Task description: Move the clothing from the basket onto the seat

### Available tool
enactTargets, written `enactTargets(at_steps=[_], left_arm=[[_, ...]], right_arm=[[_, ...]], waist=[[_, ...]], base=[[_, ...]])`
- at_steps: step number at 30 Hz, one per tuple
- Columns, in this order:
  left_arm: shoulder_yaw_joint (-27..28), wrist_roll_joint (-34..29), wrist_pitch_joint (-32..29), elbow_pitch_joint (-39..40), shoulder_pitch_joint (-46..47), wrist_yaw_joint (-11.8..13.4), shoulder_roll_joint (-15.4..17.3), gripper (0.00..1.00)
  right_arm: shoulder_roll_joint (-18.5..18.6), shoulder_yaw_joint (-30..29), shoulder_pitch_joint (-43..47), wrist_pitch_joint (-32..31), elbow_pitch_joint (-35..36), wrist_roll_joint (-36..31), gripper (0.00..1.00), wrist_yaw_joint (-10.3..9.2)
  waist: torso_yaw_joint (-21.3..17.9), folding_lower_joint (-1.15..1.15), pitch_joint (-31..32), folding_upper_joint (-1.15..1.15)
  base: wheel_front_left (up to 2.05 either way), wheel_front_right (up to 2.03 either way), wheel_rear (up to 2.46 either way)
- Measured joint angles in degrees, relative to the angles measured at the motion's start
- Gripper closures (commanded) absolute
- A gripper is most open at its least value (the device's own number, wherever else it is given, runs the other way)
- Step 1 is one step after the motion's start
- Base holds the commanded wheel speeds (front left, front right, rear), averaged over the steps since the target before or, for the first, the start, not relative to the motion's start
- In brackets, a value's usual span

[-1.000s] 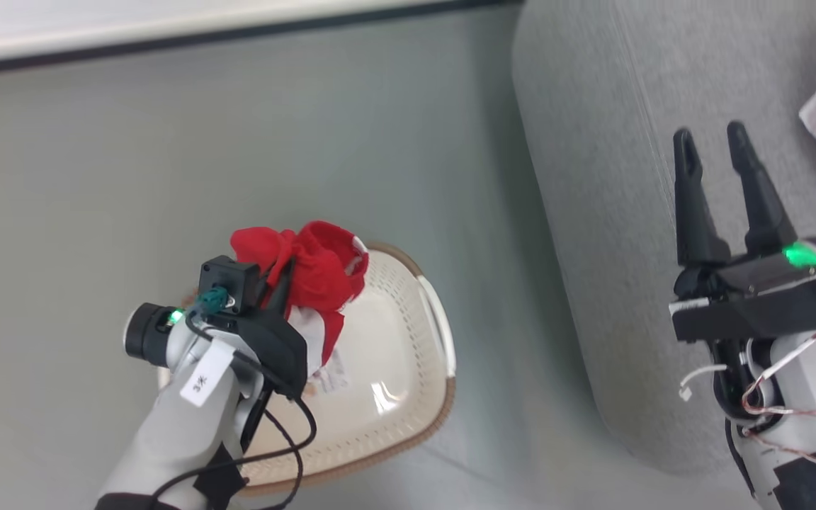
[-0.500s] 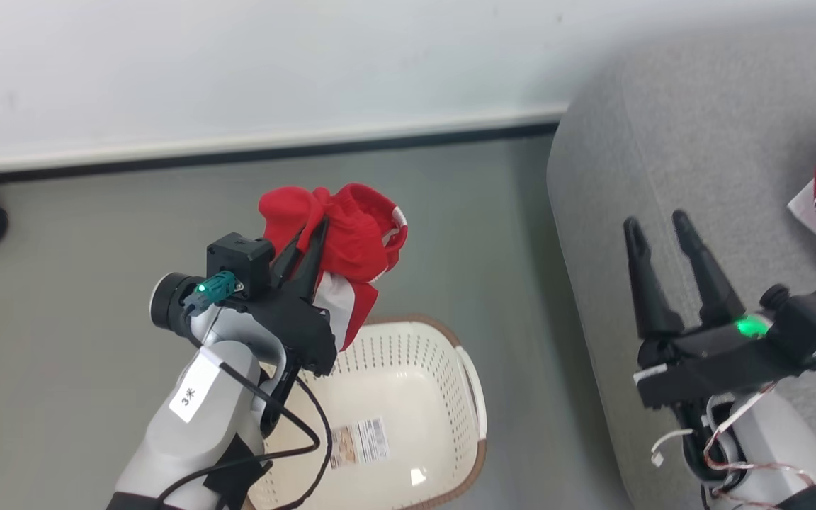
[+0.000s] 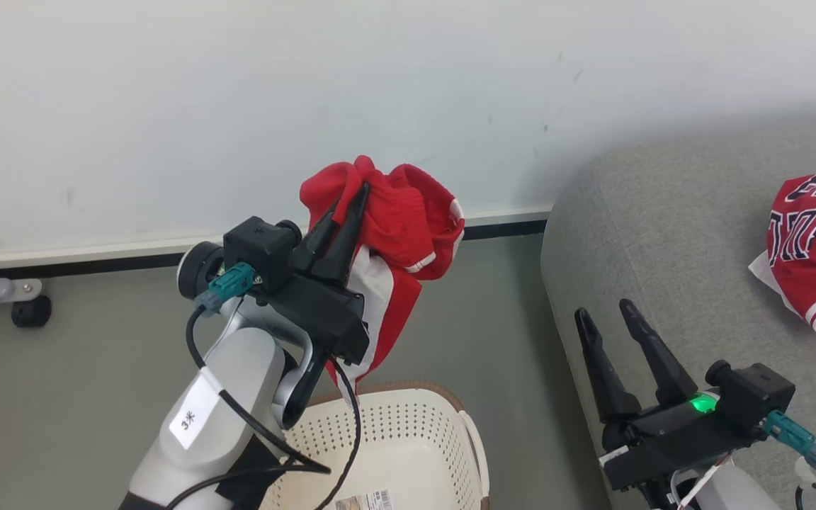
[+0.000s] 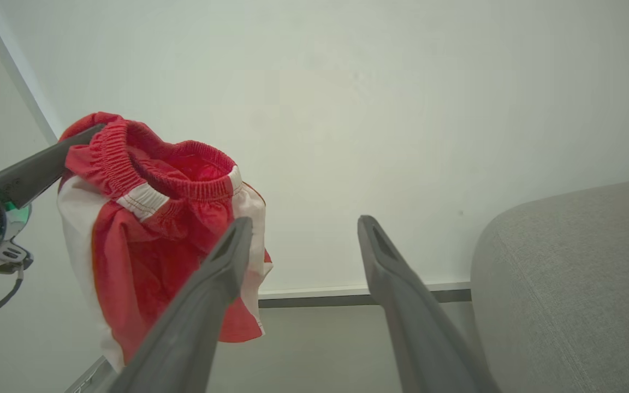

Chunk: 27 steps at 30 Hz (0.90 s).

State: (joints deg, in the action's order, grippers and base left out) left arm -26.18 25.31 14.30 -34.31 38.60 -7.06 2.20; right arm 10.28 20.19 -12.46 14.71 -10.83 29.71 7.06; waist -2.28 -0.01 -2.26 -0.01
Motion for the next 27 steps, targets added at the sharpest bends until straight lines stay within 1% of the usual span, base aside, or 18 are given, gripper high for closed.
enactTargets(at_steps=[7,16,21,27], left_arm=[[-0.7,0.0,0.0,3.2,-1.4,0.0,0.0,1.0],[-1.6,0.0,-1.7,6.2,-1.5,0.4,0.0,1.0],[-2.3,0.0,-3.0,7.5,-1.5,0.6,0.0,1.0],[-3.7,0.0,-4.3,8.7,-1.5,0.8,0.1,1.0]], right_arm=[[0.0,2.2,0.6,0.0,1.0,0.0,0.0,0.0],[0.3,11.8,-0.5,-1.1,2.1,1.6,0.0,0.01],[0.2,16.4,-3.0,-1.6,2.2,2.6,0.0,0.01],[-1.1,21.3,-8.5,-2.7,0.1,3.7,0.0,0.01]], waist=[[-0.5,0.01,1.2,0.0],[-0.3,0.01,0.8,0.01],[0.2,0.01,0.3,0.01],[0.9,0.01,-0.5,0.01]], base=[[0.0,0.0,0.0],[0.0,0.0,0.0],[0.0,0.0,0.0],[0.0,0.0,0.0]])
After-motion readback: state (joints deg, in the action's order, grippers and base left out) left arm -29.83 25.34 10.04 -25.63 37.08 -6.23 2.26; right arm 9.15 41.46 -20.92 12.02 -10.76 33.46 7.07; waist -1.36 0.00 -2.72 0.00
